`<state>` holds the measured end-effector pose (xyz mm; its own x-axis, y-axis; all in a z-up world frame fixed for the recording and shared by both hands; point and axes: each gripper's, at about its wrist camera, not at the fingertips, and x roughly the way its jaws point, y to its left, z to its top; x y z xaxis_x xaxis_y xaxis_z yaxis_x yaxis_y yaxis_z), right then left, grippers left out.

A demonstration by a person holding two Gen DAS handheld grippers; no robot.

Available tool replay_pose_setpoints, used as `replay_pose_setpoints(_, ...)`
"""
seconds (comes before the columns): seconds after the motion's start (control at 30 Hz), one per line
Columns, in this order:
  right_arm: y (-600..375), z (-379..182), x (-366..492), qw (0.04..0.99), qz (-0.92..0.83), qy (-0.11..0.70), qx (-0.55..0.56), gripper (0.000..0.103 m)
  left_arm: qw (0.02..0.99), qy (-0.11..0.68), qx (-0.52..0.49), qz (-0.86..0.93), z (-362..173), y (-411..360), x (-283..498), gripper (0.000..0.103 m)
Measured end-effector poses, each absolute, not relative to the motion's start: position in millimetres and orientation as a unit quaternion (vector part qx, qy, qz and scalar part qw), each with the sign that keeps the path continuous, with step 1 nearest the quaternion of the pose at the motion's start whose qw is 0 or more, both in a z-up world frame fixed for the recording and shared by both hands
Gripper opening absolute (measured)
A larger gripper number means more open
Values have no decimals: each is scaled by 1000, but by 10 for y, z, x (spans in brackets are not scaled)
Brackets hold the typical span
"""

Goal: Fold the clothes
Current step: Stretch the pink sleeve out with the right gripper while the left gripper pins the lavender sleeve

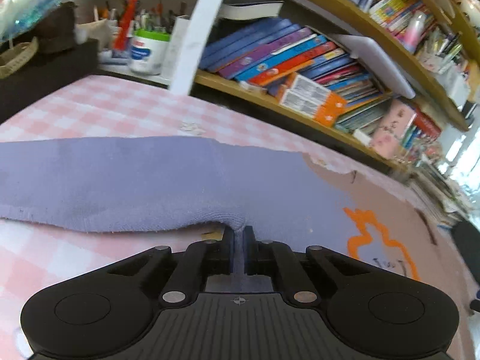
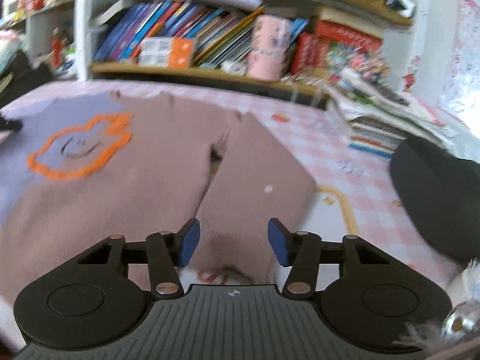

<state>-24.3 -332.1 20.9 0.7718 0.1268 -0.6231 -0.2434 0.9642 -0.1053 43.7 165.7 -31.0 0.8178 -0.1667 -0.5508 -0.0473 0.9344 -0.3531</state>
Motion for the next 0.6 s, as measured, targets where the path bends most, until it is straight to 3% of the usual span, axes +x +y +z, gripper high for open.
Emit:
replay_pose_setpoints(0.37,-3111,174,-218,913,137,369,-110,40,925,290,-239,-59,-401,1866,419,10)
replay_pose_setpoints(0.4,-3134,176,-200,913,129,371,-108,31,925,290,-240,-59,-401,1867,419,10)
replay_pose_setpoints(0.43,-3155,160,-178,912,118,377,-112,27,925,290,-237,-58,-398,1862,419,10)
replay_pose_setpoints(0.6,-3159,151,-202,910,126,379,-112,29,930,292,-218,-55,-374,1808,425,10)
